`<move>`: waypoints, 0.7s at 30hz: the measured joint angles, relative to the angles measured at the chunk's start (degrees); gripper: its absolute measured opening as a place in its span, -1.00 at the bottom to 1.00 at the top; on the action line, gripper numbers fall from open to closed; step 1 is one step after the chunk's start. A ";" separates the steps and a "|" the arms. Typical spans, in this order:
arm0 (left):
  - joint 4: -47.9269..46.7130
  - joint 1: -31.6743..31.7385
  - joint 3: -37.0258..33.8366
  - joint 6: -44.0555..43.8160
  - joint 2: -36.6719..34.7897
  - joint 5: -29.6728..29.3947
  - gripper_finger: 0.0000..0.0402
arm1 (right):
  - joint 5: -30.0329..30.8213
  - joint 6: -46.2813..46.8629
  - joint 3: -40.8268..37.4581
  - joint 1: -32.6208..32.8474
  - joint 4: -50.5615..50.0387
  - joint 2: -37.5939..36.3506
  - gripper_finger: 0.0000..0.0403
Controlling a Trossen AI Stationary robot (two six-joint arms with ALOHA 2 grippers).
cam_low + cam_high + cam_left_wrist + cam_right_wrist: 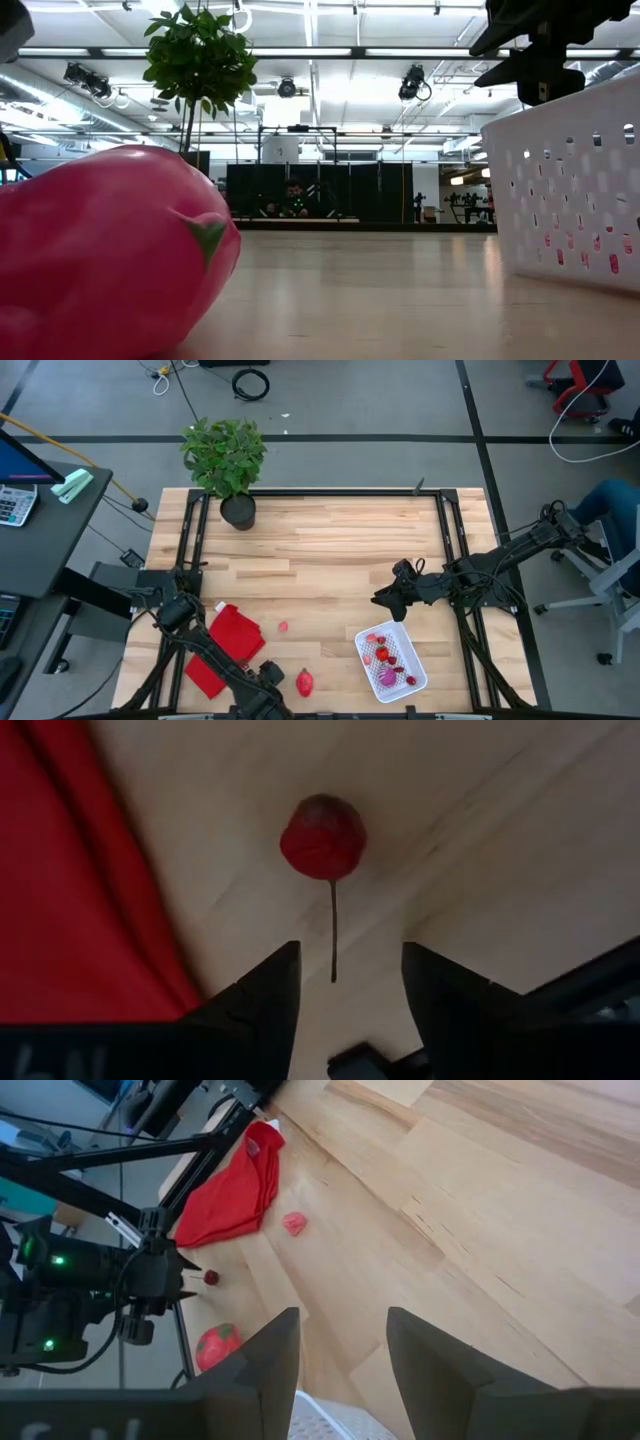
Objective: Pick and placing Produce into tupperware
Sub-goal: Put the red cherry into the white basket
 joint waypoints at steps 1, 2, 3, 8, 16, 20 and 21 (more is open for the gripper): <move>0.09 0.01 0.00 0.00 0.00 -0.02 -0.11 | 0.00 0.00 0.00 0.01 -0.01 0.00 -0.21; 0.13 0.01 0.00 0.00 0.00 -0.15 -0.12 | 0.00 0.00 0.00 0.00 -0.02 0.00 -0.21; 0.13 0.01 0.00 -0.02 0.00 -0.15 -0.14 | 0.00 -0.01 0.00 0.00 0.00 0.00 -0.21; 0.20 0.01 0.00 0.02 0.00 -0.17 -0.24 | 0.00 -0.17 0.00 0.00 -0.02 0.00 -0.21; 0.17 0.01 0.00 0.09 0.00 -0.93 -0.53 | 0.00 -0.17 0.00 0.00 0.00 0.00 -0.21; 0.17 0.24 0.00 0.09 0.00 -1.81 -0.72 | 0.01 -0.17 0.00 0.00 -0.02 0.00 -0.21; 0.17 0.30 0.00 0.12 0.00 -1.92 -0.77 | 0.00 -0.17 0.00 0.00 0.00 0.00 -0.21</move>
